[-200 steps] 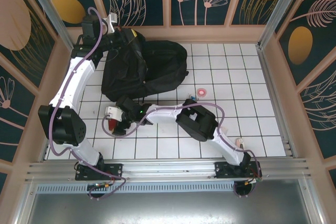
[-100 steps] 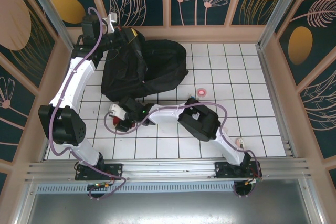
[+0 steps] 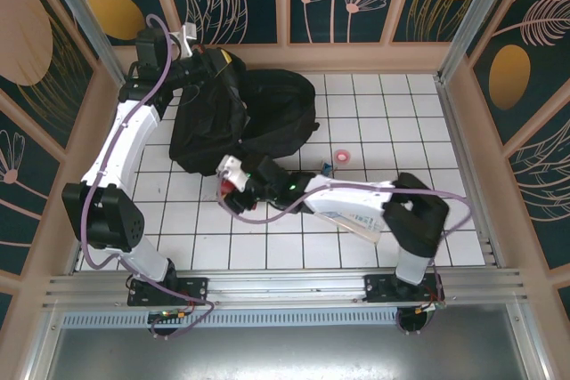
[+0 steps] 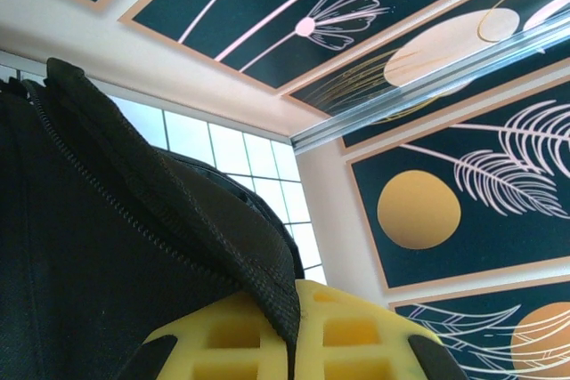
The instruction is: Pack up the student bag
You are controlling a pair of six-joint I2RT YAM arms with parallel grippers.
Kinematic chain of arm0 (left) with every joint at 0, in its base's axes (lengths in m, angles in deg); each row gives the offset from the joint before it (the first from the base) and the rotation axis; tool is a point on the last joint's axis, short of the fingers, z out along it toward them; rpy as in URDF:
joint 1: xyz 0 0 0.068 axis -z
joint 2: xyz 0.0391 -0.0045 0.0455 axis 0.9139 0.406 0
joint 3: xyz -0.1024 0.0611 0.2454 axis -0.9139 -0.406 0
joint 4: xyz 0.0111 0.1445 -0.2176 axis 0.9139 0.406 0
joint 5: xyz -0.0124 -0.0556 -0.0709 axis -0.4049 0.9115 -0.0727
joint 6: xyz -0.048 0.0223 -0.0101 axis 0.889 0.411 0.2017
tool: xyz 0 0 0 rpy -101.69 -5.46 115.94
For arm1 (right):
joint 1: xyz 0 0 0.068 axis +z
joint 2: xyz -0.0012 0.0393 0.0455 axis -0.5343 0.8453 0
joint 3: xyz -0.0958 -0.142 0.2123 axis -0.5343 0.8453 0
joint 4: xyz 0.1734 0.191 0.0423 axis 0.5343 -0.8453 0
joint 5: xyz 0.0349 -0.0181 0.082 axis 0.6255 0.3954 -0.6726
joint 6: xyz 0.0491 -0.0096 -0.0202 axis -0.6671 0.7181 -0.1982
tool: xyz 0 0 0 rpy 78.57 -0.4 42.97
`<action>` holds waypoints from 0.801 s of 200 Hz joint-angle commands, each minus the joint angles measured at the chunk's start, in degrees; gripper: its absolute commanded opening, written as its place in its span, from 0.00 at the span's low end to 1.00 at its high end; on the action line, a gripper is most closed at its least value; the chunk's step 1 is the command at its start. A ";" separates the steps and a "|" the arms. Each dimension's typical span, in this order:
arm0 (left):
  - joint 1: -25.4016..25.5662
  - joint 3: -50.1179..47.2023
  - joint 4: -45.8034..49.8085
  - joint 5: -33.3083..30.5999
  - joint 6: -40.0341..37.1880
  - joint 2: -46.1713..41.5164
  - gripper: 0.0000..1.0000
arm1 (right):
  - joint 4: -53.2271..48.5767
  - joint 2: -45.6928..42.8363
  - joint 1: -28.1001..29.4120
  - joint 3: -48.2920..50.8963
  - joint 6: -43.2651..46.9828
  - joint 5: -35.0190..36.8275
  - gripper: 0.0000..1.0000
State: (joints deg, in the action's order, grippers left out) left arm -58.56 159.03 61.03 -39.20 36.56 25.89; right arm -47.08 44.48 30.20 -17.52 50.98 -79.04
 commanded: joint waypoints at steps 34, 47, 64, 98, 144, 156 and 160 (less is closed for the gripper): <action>1.02 -1.41 -4.96 -0.27 -0.28 -5.70 0.00 | 6.81 -14.87 -8.69 2.56 -7.58 4.12 0.69; 1.67 -2.35 -5.06 -0.29 -0.41 -6.26 0.00 | 8.08 -16.68 -11.46 2.81 -9.66 3.71 0.69; 2.38 -3.62 -5.19 -0.07 -0.49 -7.45 0.00 | 8.32 -17.11 -14.26 1.57 -11.53 4.31 0.69; 3.66 -4.74 -4.84 1.12 -1.30 -8.68 0.00 | 8.12 -13.39 -17.78 -2.44 -14.70 4.56 0.68; 4.10 -4.66 -5.24 2.41 -0.81 -9.08 0.00 | 6.38 -3.72 -20.27 -7.13 -20.89 5.01 0.67; 4.33 -4.30 -5.24 2.86 -0.86 -8.98 0.00 | 3.97 -0.53 -20.23 -9.65 -21.37 5.72 0.67; 4.44 -4.29 -5.24 2.95 -0.82 -8.94 0.00 | 3.18 0.47 -20.25 -10.46 -21.44 6.37 0.66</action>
State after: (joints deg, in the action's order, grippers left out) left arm -54.83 153.31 61.62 -39.35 36.49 19.79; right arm -41.20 39.62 10.03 -23.11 32.89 -74.34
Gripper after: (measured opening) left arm 0.072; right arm 0.669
